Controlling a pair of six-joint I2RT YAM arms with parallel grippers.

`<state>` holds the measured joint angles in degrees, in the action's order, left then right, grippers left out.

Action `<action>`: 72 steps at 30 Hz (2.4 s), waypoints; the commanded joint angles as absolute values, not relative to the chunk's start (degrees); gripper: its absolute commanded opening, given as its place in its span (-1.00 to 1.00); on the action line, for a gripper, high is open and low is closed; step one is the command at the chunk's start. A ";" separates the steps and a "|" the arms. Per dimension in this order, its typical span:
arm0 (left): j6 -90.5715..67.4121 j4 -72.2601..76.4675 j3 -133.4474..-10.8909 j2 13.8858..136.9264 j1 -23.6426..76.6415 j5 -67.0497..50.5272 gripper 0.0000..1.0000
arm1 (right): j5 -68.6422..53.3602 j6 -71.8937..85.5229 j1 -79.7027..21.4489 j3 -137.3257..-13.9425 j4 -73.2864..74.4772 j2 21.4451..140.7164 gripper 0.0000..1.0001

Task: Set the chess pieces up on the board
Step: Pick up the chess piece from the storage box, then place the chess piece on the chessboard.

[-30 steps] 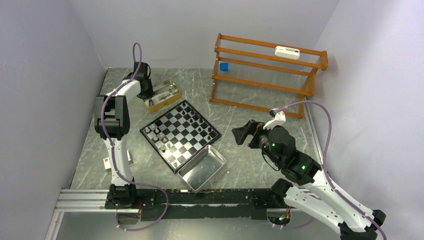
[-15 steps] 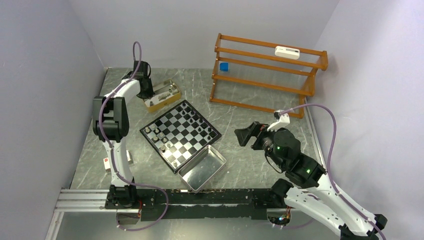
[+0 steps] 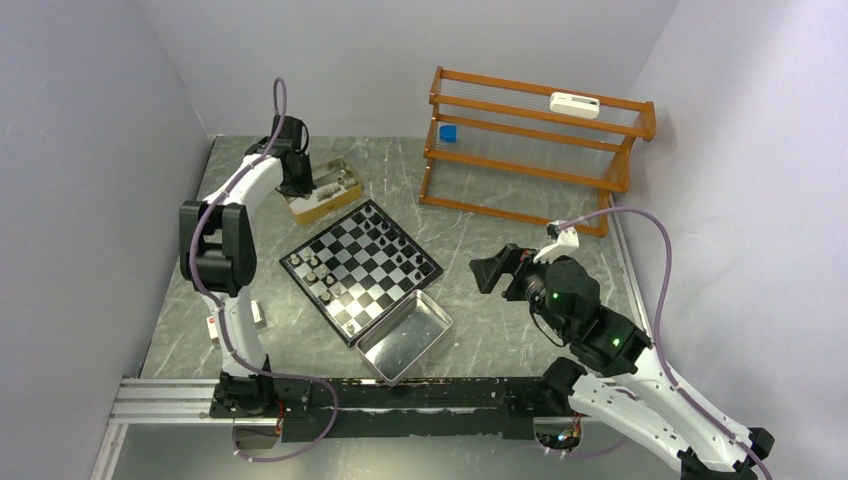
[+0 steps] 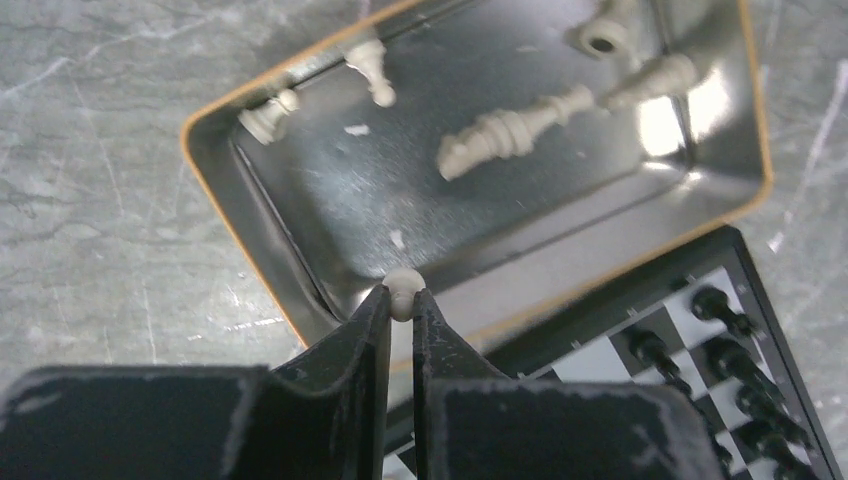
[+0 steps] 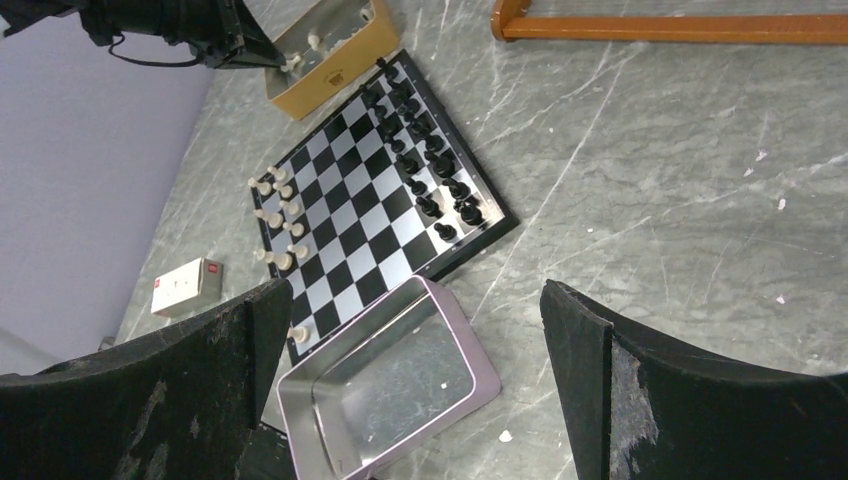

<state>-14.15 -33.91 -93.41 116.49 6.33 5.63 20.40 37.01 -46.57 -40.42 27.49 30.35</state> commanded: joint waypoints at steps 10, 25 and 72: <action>-13.99 -38.50 -82.71 99.33 13.42 1.70 -0.73 | 22.82 37.11 -46.67 -42.47 30.24 27.55 1.00; -18.71 -41.11 -64.64 79.32 25.10 1.41 -0.71 | 23.05 38.00 -46.67 -42.98 32.47 26.18 1.00; -28.92 -29.15 -43.82 77.12 39.97 12.89 -0.73 | 22.12 38.06 -46.65 -42.67 29.65 31.77 1.00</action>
<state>-28.18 -31.70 -44.34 76.79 39.29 11.38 21.39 37.91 -46.57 -41.45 30.52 32.71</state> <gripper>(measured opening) 0.135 0.997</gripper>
